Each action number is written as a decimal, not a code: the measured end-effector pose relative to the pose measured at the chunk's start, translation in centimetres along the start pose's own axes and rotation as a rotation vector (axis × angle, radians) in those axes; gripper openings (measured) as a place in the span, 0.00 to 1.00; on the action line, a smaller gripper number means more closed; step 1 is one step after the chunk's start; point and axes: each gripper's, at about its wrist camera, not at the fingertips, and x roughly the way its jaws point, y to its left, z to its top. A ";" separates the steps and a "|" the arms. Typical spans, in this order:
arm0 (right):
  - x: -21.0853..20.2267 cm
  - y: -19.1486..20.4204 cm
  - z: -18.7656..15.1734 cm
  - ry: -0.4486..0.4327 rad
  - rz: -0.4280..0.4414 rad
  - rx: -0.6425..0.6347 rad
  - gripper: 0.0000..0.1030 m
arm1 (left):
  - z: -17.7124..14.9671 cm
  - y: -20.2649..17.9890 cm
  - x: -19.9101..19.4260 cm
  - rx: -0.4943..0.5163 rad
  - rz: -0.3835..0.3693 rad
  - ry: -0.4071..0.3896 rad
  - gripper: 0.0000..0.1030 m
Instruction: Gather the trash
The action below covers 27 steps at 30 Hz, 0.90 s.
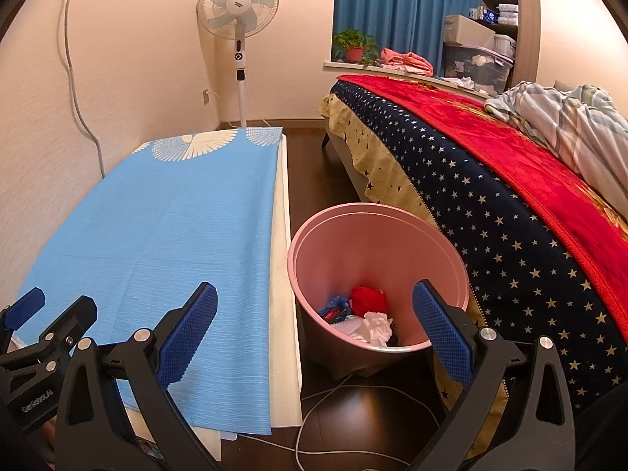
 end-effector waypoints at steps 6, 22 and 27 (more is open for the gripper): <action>0.0 0.0 0.0 0.001 0.000 0.001 0.95 | 0.0 -0.1 0.2 0.007 0.005 0.003 0.92; -0.1 -0.1 0.0 0.003 0.000 0.002 0.95 | 0.1 -0.2 0.1 0.006 0.004 -0.005 0.92; -0.1 0.0 0.1 0.003 0.001 0.001 0.95 | 0.1 -0.3 0.0 0.011 0.000 -0.013 0.92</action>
